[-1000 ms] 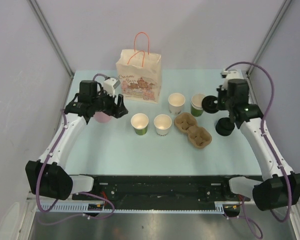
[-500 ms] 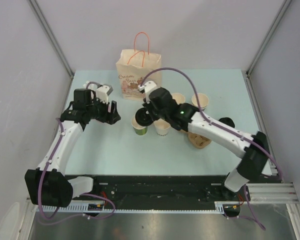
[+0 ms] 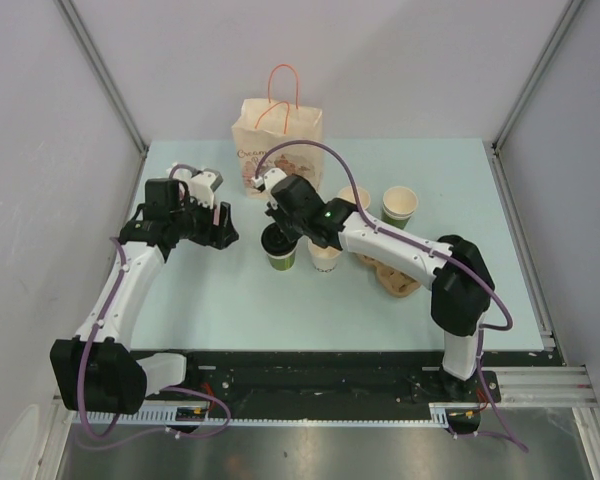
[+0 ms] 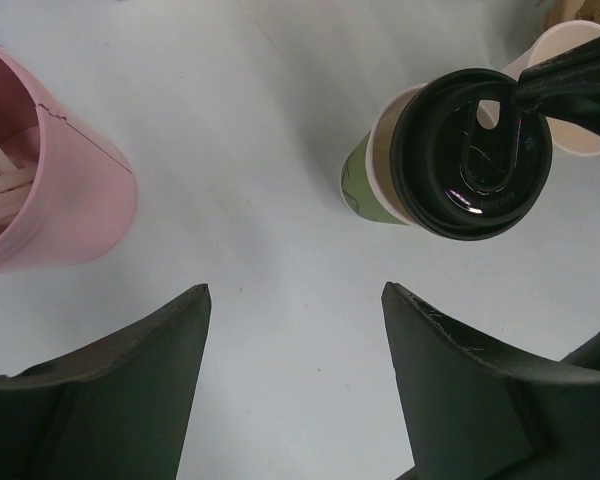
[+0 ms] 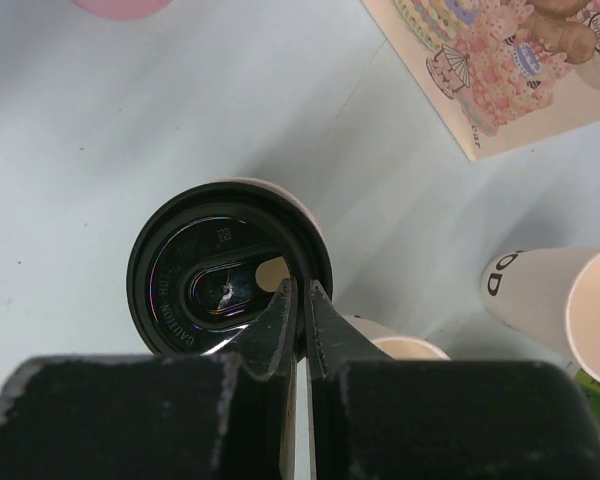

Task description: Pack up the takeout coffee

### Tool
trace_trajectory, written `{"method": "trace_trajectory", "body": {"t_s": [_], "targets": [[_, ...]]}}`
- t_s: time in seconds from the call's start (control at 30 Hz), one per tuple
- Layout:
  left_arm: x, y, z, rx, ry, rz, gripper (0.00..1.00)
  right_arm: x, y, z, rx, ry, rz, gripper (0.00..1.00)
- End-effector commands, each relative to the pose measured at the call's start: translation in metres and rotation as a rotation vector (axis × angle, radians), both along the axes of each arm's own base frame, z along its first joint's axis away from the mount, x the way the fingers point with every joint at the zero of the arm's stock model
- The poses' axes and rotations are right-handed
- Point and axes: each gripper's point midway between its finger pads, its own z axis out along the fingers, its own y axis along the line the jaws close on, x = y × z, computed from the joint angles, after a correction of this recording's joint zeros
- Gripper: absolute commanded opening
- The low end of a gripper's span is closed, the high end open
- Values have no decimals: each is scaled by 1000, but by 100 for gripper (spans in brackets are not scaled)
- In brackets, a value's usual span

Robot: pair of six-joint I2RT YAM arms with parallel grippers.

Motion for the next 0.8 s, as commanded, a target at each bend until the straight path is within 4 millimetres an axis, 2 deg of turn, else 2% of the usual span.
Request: {"method": "trace_trajectory", "body": {"t_s": [0.0,0.13,0.4,0.57,0.67,0.77], "targets": [[3,1,2,19,-38,-46,75,5,5,13,77,-8,6,0],[3,0,2,16,-34,-48,75,5,9,-2,61,14,16,0],[4,-1,4,8,-35,-52,75,11,13,-11,63,27,23,0],[4,-1,2,7,-28,-44,75,12,7,-18,38,32,7,0],[3,-4,3,-15,-19,-47,75,11,3,-15,32,30,2,0],[4,-6,5,-25,-21,-51,74,11,2,-2,50,14,3,0]]}}
